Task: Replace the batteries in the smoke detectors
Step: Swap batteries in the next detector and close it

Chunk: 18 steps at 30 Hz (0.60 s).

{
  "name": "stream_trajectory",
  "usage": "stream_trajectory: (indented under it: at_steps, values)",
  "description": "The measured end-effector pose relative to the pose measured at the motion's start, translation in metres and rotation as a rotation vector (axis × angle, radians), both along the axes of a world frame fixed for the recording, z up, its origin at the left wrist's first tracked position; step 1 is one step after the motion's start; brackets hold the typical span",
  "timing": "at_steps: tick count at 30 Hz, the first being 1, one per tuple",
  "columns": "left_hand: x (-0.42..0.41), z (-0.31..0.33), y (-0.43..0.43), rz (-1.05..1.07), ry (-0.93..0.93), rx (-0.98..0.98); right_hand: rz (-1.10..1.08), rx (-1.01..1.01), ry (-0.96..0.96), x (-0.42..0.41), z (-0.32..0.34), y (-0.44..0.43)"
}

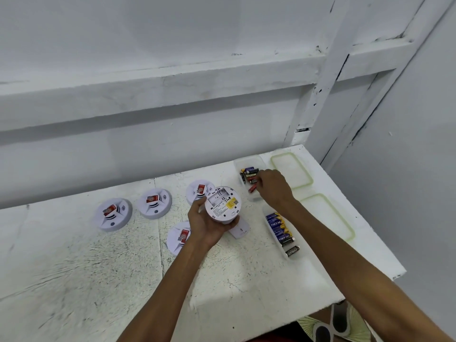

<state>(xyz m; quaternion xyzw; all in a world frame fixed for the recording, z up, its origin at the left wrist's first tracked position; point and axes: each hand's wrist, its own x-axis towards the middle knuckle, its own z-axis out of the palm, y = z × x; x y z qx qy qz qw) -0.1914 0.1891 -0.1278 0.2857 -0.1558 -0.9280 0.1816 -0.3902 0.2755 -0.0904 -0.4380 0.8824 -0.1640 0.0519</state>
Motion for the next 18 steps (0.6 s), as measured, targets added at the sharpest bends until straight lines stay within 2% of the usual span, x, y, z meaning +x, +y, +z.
stream_trajectory:
  at_steps: [4,8,13,18]
  values:
    - [0.003,0.006,-0.008,0.004,-0.003,-0.018,0.047,0.263,0.11,-0.018,-0.008,-0.028]
    - [0.01,0.005,-0.013,0.006,-0.004,-0.02,0.098,0.418,0.223,-0.025,-0.012,-0.038]
    - [0.014,0.005,-0.016,0.01,-0.008,-0.023,0.126,0.541,0.299,-0.019,-0.008,-0.047]
    - [0.015,0.004,-0.018,0.015,-0.014,-0.015,0.184,0.503,0.273,-0.026,-0.009,-0.047]
